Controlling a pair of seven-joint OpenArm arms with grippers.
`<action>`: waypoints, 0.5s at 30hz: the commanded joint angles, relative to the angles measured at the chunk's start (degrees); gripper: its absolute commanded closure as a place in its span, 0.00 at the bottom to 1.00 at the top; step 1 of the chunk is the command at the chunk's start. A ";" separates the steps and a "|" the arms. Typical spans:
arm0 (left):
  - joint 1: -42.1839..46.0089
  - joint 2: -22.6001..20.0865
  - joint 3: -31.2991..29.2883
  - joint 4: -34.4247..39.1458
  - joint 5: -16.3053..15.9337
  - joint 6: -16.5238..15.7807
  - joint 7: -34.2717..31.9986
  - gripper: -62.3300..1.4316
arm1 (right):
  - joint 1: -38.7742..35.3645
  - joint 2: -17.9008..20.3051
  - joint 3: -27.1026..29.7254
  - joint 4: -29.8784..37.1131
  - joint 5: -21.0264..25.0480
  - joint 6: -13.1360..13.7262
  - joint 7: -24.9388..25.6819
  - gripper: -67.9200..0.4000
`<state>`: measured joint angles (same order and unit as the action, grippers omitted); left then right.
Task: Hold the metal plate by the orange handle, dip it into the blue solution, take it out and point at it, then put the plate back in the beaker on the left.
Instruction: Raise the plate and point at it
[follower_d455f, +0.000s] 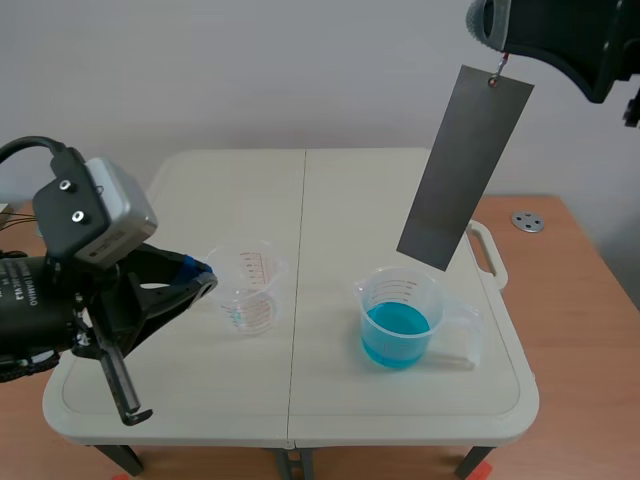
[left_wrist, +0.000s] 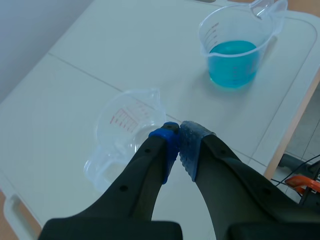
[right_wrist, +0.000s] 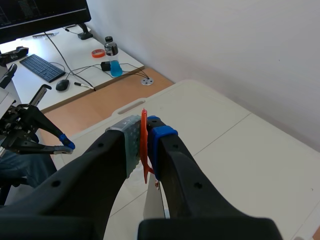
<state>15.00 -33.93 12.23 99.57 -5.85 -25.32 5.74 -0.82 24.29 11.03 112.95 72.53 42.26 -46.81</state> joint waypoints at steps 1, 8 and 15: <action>-2.05 0.24 1.88 -0.50 -1.05 -0.15 -0.90 0.90 | 0.50 0.22 0.31 0.70 1.42 0.46 0.83 0.98; -12.79 0.72 12.48 -6.91 -2.97 -0.13 -0.98 0.90 | 0.50 0.13 0.28 0.70 1.42 0.46 0.81 0.98; -20.94 4.07 18.75 -13.00 -3.56 -0.11 -0.94 0.90 | 0.50 0.13 0.28 0.70 1.42 0.46 0.81 0.98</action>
<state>-5.41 -30.83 31.27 86.04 -8.84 -25.52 5.58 -0.82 24.27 11.03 112.95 72.55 42.28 -46.83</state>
